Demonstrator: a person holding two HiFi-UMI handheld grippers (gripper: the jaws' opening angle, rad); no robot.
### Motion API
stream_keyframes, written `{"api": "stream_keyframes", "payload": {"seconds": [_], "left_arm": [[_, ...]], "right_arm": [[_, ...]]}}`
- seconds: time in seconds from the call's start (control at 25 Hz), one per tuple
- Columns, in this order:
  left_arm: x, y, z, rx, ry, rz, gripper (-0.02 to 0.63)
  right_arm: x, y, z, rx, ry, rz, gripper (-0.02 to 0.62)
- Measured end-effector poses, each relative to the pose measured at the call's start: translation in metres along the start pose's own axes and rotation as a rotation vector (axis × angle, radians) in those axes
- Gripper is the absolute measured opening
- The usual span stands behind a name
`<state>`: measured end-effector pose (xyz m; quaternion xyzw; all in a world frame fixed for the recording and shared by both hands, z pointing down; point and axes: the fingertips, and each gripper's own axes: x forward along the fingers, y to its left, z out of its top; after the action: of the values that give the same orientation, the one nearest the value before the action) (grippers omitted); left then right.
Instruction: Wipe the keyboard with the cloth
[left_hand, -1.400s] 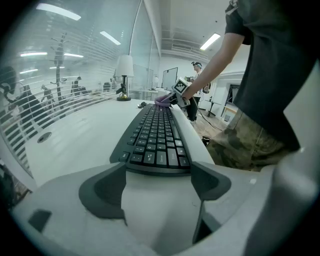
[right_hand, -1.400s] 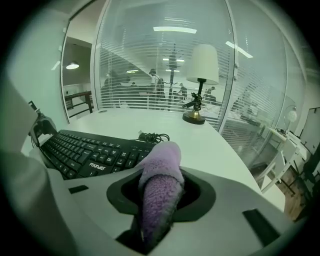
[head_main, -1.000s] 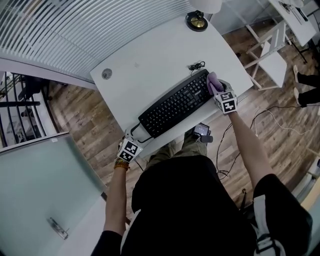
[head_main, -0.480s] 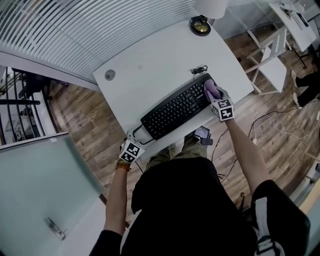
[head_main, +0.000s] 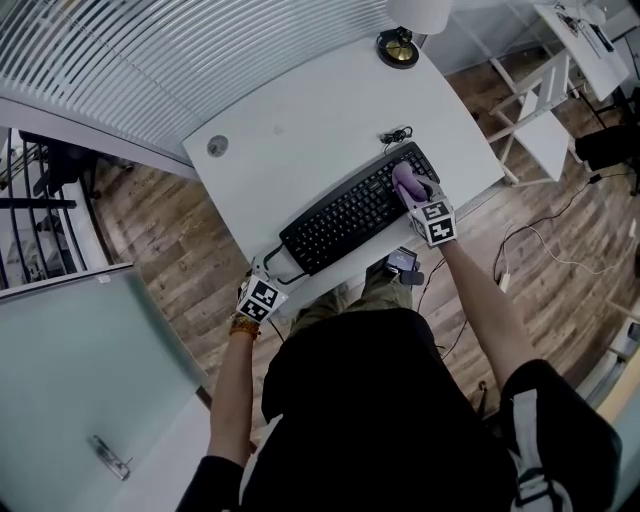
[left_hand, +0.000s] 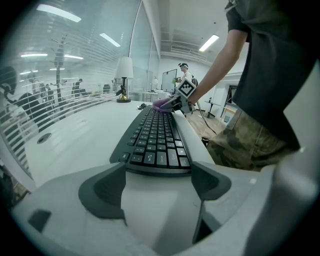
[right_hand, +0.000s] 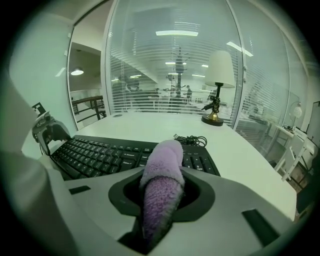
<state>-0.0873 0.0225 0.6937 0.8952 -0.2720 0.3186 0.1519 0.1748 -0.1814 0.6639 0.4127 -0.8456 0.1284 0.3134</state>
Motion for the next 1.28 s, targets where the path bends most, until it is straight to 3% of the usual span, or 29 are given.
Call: {"api": "stream_keyframes", "payload": {"seconds": [0.44,1.28], "left_arm": [[0.000,-0.001,0.001,0.002,-0.003,0.009,0.405],[0.000,-0.001,-0.002,-0.003,-0.015,0.011,0.405]], "right_arm": [[0.000,0.060,0.006,-0.052,-0.008,0.054,0.086],[0.000,0.092,0.006,-0.007,0.012,0.040,0.086]]}}
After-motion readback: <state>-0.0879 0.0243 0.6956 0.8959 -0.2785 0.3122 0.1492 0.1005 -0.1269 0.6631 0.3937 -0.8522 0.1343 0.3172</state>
